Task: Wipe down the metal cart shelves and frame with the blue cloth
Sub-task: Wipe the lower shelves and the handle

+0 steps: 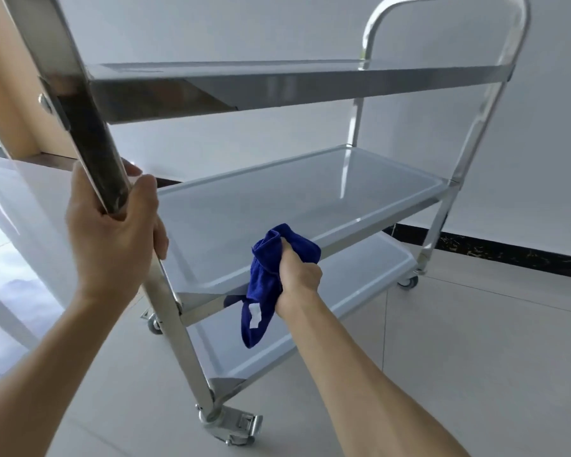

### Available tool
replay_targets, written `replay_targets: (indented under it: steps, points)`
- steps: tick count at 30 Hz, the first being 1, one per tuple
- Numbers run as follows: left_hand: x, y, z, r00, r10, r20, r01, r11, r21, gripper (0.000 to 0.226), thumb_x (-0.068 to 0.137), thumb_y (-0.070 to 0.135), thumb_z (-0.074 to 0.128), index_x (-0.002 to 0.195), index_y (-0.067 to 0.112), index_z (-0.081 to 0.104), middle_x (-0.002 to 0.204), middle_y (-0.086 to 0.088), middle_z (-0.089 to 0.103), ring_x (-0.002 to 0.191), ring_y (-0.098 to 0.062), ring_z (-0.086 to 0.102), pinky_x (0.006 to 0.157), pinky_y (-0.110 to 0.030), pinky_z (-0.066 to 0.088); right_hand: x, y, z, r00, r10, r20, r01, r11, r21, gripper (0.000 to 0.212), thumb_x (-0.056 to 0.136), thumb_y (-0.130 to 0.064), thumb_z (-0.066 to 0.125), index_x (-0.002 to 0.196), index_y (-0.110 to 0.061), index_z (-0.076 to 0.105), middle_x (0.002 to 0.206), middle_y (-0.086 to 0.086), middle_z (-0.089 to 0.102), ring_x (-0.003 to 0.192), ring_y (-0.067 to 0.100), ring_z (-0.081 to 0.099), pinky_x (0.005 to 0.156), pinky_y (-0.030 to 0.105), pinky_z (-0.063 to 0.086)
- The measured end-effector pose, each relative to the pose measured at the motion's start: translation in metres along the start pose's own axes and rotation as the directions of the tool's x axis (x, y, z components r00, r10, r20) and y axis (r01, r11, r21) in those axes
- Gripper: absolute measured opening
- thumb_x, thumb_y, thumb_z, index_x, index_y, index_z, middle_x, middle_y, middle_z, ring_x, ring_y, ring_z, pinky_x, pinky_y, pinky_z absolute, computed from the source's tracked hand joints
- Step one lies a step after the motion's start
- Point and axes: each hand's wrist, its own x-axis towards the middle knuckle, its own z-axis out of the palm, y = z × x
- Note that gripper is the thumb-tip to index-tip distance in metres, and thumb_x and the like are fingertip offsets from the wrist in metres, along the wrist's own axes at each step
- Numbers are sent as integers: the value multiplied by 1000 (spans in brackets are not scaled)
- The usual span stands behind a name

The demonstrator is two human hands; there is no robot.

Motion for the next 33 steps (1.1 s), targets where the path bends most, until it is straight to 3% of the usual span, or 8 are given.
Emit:
replay_targets:
  steps: [3, 8, 15, 21, 25, 27, 30, 33]
  points:
    - [9, -6, -4, 999, -38, 11, 37, 999, 32, 15, 93, 20, 52, 88, 33, 46, 52, 4, 44, 31, -23, 47, 34, -26, 41, -5, 2, -1, 1000, 4, 11, -4, 1000, 15, 57, 80, -32, 79, 126, -8, 55, 110, 9, 72, 95, 28, 71, 87, 42, 59]
    - [26, -21, -7, 993, -97, 75, 92, 994, 66, 7, 93, 16, 48, 95, 11, 44, 55, 0, 46, 36, -31, 49, 33, -30, 42, -11, 3, -5, 1000, 0, 15, 0, 1000, 21, 58, 82, -34, 79, 127, -9, 53, 108, 9, 72, 95, 29, 71, 90, 46, 58]
    - [41, -34, 5, 975, -166, 145, 159, 986, 54, 8, 92, 15, 48, 98, 11, 45, 56, -10, 48, 41, -33, 50, 38, -28, 43, -16, 2, -20, 999, -24, 33, 24, 1000, 4, 61, 85, -42, 75, 131, -11, 51, 113, 9, 71, 100, 31, 70, 92, 48, 57]
    - [45, -39, 22, 963, -228, 142, 230, 973, 0, 10, 93, 17, 49, 98, 13, 42, 56, -3, 49, 42, -20, 51, 39, -25, 44, -43, -15, -53, 990, 43, 138, -10, 973, -233, 40, 91, -39, 71, 115, -8, 66, 107, 15, 74, 102, 34, 70, 90, 46, 56]
    - [46, -40, 30, 956, -257, 143, 261, 965, -12, 12, 95, 20, 50, 88, 21, 40, 59, -2, 51, 41, -14, 51, 39, -26, 46, -73, -33, -62, 951, -146, 273, 235, 914, -330, 34, 92, -35, 71, 113, -10, 63, 103, 16, 74, 96, 36, 72, 86, 53, 59]
    - [46, -40, 32, 953, -255, 163, 261, 965, -12, 14, 96, 21, 51, 88, 26, 40, 64, -4, 53, 43, -13, 52, 41, -28, 50, -82, -49, -50, 842, -388, 375, 520, 767, -375, 32, 91, -43, 69, 111, -21, 56, 100, 1, 73, 90, 20, 72, 78, 44, 61]
    - [46, -41, 36, 945, -261, 196, 269, 963, -16, 15, 97, 24, 52, 89, 27, 40, 66, -3, 54, 44, -13, 53, 42, -29, 50, -77, -71, -20, 629, -570, 529, 770, 361, -526, 36, 88, -58, 61, 111, -35, 47, 98, -17, 65, 84, -1, 65, 65, 13, 51]
    - [45, -40, 37, 936, -276, 218, 285, 958, -11, 15, 98, 24, 52, 89, 27, 40, 66, -3, 54, 44, -14, 54, 42, -28, 49, -45, -63, -3, 573, -460, 679, 605, -322, -728, 64, 91, -68, 45, 141, -30, 29, 132, 4, 51, 114, 24, 54, 93, 41, 49]
